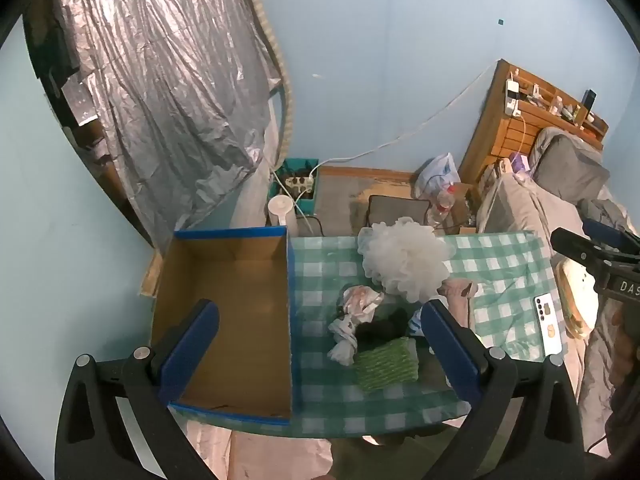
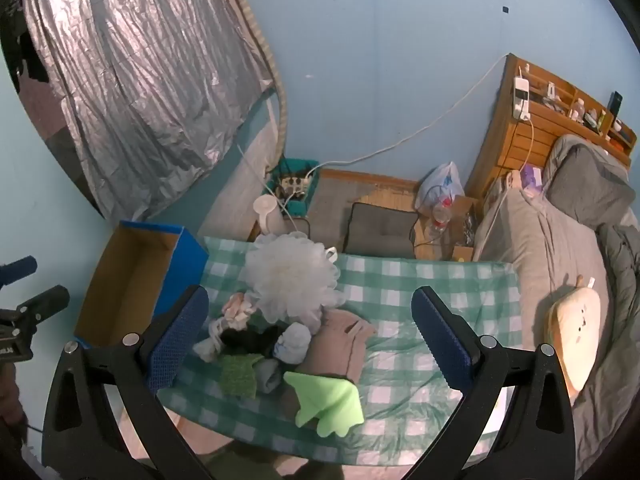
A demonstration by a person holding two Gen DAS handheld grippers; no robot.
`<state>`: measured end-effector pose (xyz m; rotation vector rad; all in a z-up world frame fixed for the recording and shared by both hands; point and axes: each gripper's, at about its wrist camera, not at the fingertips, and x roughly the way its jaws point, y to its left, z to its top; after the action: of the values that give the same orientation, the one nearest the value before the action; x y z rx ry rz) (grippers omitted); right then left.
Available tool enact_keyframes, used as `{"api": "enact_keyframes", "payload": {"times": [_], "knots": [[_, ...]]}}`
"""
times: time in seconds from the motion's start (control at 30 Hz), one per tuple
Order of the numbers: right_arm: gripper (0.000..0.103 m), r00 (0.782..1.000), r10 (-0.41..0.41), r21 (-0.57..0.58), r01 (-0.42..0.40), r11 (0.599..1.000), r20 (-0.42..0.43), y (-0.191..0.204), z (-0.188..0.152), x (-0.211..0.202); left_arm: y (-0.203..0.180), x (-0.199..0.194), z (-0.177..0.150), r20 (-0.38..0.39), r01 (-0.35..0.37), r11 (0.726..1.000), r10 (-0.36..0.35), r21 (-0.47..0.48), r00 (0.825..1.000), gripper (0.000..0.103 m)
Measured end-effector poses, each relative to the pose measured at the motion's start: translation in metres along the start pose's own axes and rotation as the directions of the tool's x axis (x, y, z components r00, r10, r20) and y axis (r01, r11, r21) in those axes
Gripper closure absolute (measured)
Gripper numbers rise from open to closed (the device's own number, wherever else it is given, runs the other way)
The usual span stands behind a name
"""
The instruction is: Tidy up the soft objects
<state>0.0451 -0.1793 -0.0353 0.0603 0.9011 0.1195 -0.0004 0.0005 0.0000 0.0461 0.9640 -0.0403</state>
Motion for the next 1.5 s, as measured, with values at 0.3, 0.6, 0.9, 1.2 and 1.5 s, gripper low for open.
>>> {"api": "enact_keyframes", "payload": {"times": [0.3, 0.6, 0.9, 1.2, 1.5], "knots": [[0.002, 1.0, -0.003, -0.004, 0.003, 1.0, 0.0, -0.001, 0.002, 0.003, -0.008, 0.002, 0.0, -0.008, 0.008, 1.0, -0.008, 0.002, 1.0, 0.001], [0.002, 1.0, 0.003, -0.003, -0.003, 1.0, -0.007, -0.001, 0.003, 0.006, -0.008, 0.004, 0.004, -0.006, 0.014, 1.0, -0.014, 0.005, 1.0, 0.001], [0.002, 1.0, 0.005, -0.003, -0.005, 1.0, -0.012, -0.001, 0.004, 0.009, -0.005, 0.006, 0.002, -0.011, 0.019, 1.0, -0.019, -0.014, 1.0, 0.001], [0.002, 1.0, 0.004, -0.004, -0.004, 1.0, -0.016, 0.0, 0.001, 0.008, -0.004, 0.008, -0.001, -0.018, 0.018, 1.0, -0.018, -0.02, 1.0, 0.001], [0.002, 1.0, 0.005, -0.006, -0.005, 1.0, -0.018, 0.001, 0.001, 0.008, -0.001, 0.009, -0.003, -0.022, 0.025, 0.999, -0.026, -0.022, 0.999, 0.001]]}}
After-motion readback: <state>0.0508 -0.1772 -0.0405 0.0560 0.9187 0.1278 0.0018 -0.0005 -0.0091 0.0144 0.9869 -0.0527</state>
